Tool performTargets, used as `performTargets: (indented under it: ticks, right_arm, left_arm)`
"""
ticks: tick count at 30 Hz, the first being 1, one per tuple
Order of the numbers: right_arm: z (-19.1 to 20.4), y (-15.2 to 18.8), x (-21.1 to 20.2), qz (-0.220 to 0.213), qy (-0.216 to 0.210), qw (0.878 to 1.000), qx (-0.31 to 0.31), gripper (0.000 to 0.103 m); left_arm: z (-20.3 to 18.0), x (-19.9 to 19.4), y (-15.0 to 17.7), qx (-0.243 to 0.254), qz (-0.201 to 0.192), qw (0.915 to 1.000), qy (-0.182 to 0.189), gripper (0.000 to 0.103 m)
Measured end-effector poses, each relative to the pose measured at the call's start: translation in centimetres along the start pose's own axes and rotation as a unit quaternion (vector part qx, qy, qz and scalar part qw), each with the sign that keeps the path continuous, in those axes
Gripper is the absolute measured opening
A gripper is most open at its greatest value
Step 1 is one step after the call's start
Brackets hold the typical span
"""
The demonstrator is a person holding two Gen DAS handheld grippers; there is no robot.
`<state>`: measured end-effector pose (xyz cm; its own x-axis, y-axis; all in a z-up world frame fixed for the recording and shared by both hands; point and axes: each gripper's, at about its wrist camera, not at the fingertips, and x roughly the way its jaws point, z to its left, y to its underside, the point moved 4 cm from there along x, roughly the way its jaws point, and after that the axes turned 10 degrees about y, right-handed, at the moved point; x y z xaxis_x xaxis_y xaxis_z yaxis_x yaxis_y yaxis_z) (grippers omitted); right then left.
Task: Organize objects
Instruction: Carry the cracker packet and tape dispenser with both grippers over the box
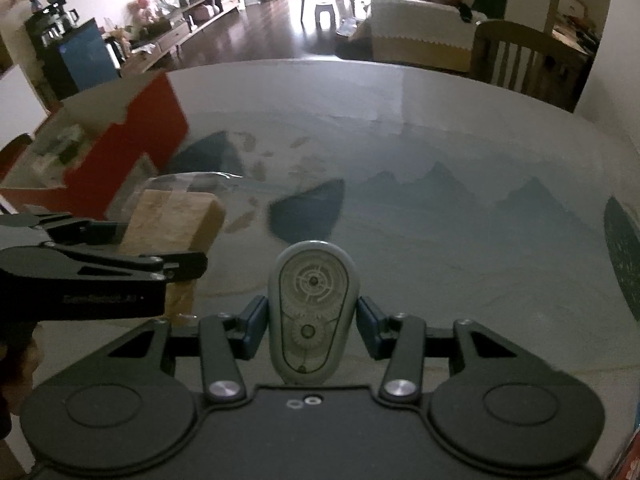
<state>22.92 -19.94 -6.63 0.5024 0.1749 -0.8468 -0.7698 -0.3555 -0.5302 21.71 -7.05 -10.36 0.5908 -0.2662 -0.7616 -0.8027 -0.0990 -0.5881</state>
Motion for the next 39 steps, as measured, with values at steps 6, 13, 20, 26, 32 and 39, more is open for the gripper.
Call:
performTargets:
  ticks: [6, 13, 20, 26, 32, 39]
  right_arm:
    - [2.5, -1.0, -2.5, -0.02, -0.011, 1.0, -0.005, 0.047]
    - [6.4, -2.8, -4.3, -0.042, -0.021, 0.999, -0.006, 0.047]
    - [11.6, -5.1, -4.7, -0.058, -0.032, 0.998, -0.019, 0.047]
    - [16.1, -7.1, -4.2, -0.067, -0.037, 0.997, -0.031, 0.047]
    - [20.1, -9.5, -3.3, -0.073, -0.038, 0.995, -0.049, 0.047]
    - [23.9, -11.8, -1.4, -0.075, -0.037, 0.994, -0.074, 0.047]
  left_arm:
    - [1.3, -3.4, 0.0, 0.01, -0.012, 0.9999, 0.008, 0.079]
    - [3.8, -7.3, -0.5, 0.02, -0.032, 0.9992, 0.014, 0.079]
    - [8.4, -10.4, -1.1, 0.016, -0.048, 0.9987, 0.011, 0.079]
    - [12.9, -12.6, -2.2, 0.017, -0.058, 0.9981, -0.008, 0.079]
    - [17.3, -13.6, -3.5, 0.023, -0.063, 0.9971, -0.035, 0.079]
    - [22.1, -13.4, -5.0, 0.027, -0.055, 0.9965, -0.058, 0.079]
